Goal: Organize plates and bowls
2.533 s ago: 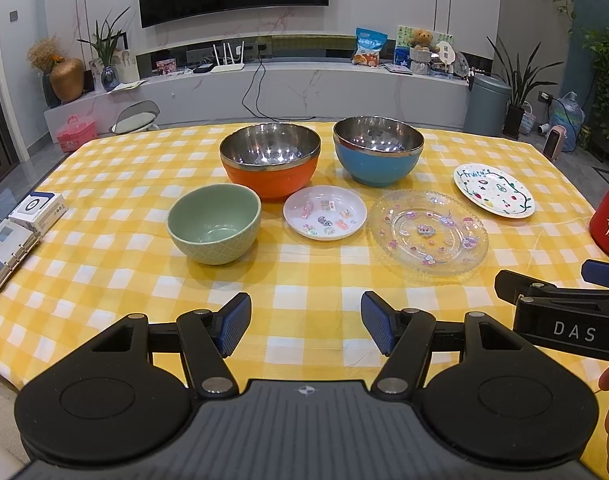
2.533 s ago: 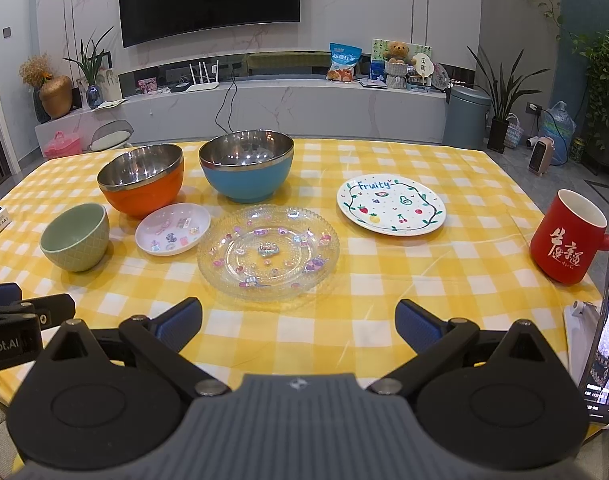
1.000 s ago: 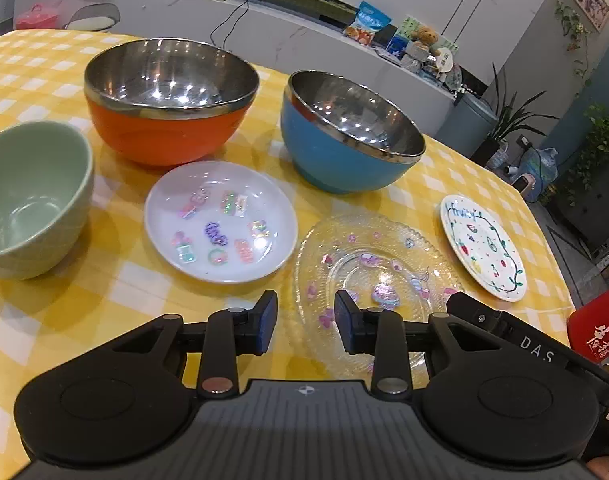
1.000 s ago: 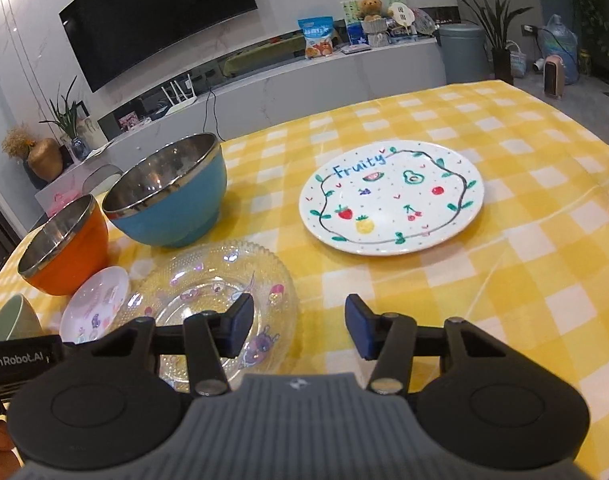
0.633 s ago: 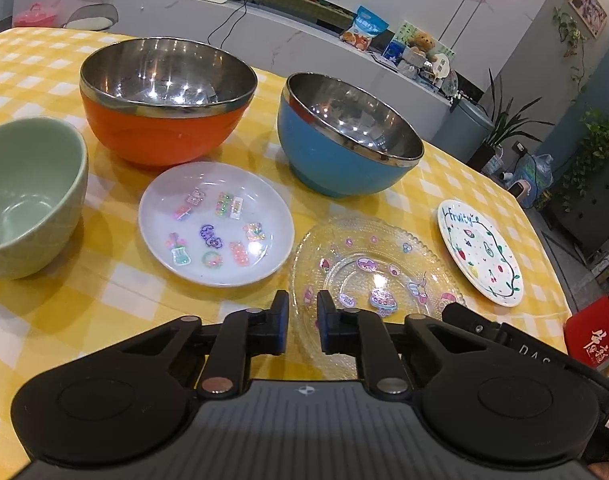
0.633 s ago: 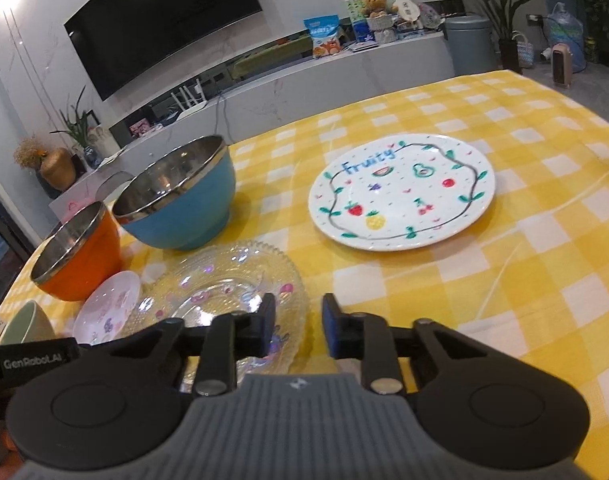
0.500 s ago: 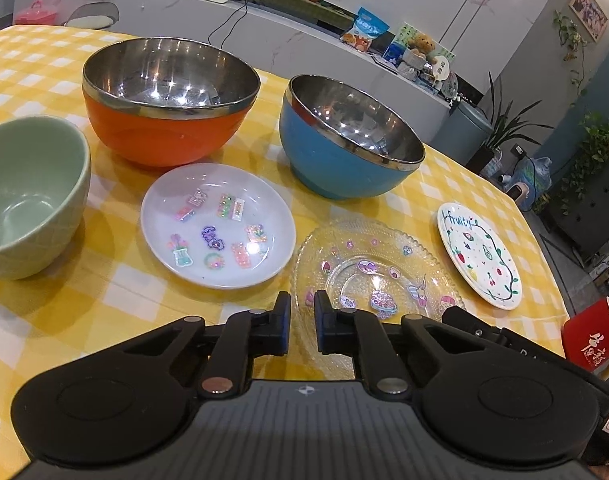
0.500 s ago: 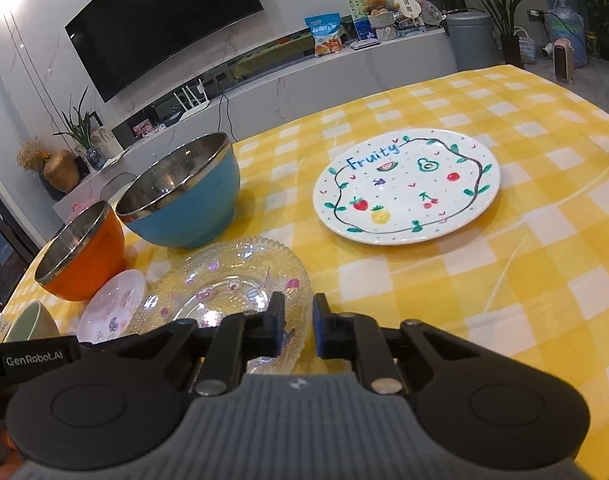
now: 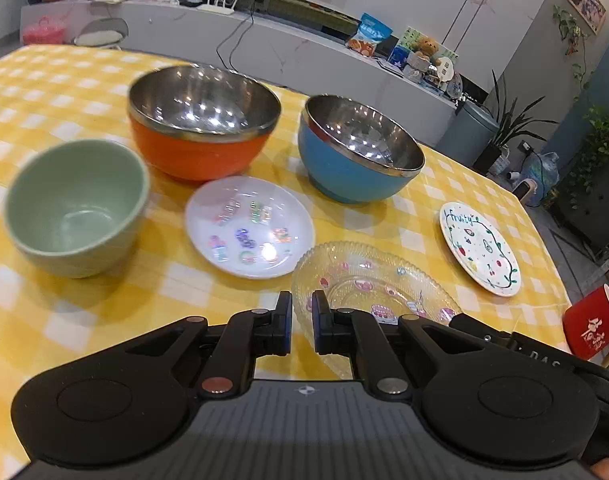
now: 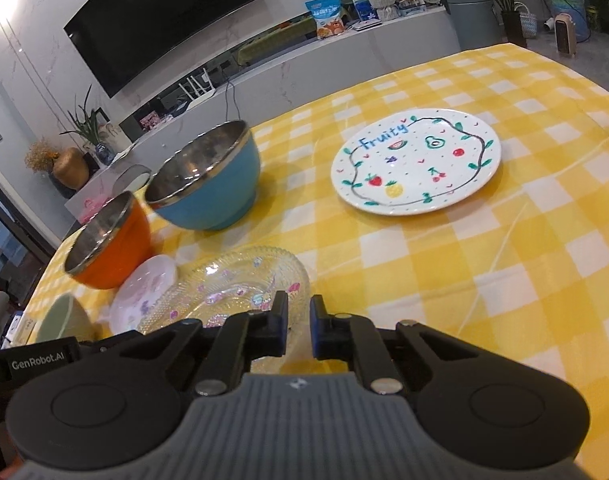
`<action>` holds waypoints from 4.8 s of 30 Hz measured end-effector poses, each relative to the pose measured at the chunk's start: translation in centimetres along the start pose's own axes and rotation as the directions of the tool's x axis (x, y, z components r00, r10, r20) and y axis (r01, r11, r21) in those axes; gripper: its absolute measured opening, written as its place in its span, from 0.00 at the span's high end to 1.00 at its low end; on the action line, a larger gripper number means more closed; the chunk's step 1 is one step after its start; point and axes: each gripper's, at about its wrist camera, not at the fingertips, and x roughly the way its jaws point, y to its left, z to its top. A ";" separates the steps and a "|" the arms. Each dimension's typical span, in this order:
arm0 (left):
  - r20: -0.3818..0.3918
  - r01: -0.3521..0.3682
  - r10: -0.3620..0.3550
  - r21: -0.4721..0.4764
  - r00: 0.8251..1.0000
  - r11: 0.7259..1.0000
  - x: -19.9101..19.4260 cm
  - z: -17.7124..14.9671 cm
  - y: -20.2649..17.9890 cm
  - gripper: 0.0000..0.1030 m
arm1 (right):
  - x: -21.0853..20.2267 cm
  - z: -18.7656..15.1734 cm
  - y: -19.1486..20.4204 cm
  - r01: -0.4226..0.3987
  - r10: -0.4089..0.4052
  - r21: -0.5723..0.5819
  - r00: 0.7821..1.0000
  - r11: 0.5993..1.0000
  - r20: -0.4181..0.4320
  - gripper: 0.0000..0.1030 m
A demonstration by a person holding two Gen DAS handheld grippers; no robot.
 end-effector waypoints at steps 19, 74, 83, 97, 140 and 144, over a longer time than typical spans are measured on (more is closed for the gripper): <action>0.010 -0.107 0.108 -0.056 0.994 0.993 -6.6 -3.3 5.7 0.98 | -3.5 -6.7 6.1 -0.106 0.094 -0.110 0.990 0.988 -0.109 0.91; 0.083 -0.094 0.091 0.030 0.992 0.995 -8.8 -3.1 4.4 0.38 | -5.3 -7.9 8.3 -0.100 0.084 -0.228 0.993 0.969 -0.078 0.65; 0.113 0.021 -0.018 -0.026 0.993 0.999 -7.8 -1.5 1.3 0.30 | -7.3 -4.1 5.3 0.122 -0.107 -0.180 0.990 0.976 0.089 0.47; 0.192 0.062 -0.081 0.107 0.978 0.992 -2.6 0.0 -6.8 0.34 | -7.2 -0.1 -1.0 0.304 -0.295 -0.014 0.935 0.953 0.196 0.41; 0.007 0.115 -0.118 0.152 0.993 0.982 12.2 2.9 -13.7 0.53 | 3.1 6.7 -9.6 0.226 -0.247 0.134 0.952 0.965 0.179 0.66; -0.023 0.141 -0.139 0.146 0.990 0.979 12.5 3.1 -14.1 0.77 | 3.0 6.4 -9.3 0.266 -0.287 0.132 0.940 0.955 0.183 0.81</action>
